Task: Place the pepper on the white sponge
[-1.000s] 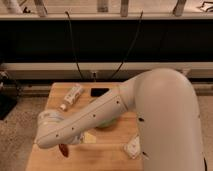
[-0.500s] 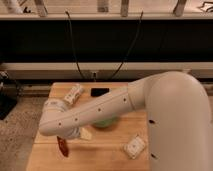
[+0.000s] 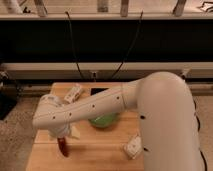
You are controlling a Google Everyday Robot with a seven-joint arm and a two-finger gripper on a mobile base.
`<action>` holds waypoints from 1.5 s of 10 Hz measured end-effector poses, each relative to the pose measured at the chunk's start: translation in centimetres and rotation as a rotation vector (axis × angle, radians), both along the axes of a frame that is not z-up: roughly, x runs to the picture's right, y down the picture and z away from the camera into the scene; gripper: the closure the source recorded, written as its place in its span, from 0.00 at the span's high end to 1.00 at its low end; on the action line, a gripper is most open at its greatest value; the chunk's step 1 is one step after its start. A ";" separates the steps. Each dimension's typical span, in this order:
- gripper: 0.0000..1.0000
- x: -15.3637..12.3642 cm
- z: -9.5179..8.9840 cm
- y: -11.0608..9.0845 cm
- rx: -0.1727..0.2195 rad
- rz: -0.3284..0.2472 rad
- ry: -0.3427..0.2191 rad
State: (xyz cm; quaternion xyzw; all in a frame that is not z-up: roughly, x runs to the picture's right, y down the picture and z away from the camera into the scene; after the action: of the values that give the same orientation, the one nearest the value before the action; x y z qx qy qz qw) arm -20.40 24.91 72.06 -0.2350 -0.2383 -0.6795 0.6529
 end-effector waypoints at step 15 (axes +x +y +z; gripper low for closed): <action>0.11 -2.6 3.7 5.9 -0.065 -0.134 -0.102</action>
State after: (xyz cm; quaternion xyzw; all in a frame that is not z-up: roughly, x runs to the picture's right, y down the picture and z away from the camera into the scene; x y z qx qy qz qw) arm -23.05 30.78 75.79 -0.2366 -0.2770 -0.7245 0.5851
